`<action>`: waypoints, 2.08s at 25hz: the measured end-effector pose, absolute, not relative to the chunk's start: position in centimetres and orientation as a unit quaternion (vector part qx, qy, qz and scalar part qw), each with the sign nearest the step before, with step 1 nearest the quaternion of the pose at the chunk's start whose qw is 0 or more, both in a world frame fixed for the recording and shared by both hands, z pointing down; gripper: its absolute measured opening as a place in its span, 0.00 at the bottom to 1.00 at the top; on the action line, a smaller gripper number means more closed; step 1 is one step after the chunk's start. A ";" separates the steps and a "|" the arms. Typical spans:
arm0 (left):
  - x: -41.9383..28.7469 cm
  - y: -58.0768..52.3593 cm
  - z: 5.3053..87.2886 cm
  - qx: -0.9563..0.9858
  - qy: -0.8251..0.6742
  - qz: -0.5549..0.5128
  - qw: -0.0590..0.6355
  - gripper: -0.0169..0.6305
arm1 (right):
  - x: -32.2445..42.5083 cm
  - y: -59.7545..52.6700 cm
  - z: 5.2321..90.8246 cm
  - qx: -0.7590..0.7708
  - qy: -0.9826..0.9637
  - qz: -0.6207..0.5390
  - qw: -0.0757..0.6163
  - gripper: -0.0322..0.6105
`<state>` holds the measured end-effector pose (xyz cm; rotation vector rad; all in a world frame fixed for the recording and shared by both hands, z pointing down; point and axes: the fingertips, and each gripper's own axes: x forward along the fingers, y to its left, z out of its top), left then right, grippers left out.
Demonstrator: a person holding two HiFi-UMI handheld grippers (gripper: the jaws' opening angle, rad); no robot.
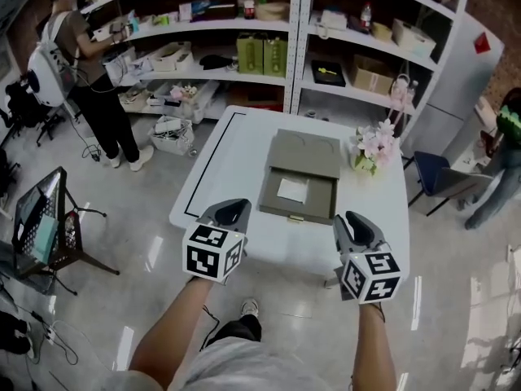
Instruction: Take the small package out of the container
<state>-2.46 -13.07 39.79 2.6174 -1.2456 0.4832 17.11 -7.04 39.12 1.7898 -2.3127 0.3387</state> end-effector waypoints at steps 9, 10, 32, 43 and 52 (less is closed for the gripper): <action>-2.6 -19.6 40.2 0.899 -0.392 0.166 0.107 0.03 | 16.5 -12.5 40.4 0.619 -0.764 0.140 0.116 0.26; -2.6 -20.3 40.2 0.900 -0.389 0.166 0.106 0.03 | 16.4 -13.0 40.6 0.619 -0.763 0.144 0.118 0.27; -2.4 -29.1 42.2 0.911 -0.360 0.163 0.115 0.03 | 13.8 -21.2 46.7 0.573 -0.766 0.217 0.195 0.35; 0.2 -33.7 45.7 0.903 -0.363 0.186 0.135 0.03 | 13.5 -25.4 52.0 0.518 -0.777 0.268 0.239 0.39; 2.0 -37.0 48.3 0.896 -0.364 0.202 0.152 0.03 | 14.5 -27.2 55.9 0.495 -0.768 0.318 0.253 0.39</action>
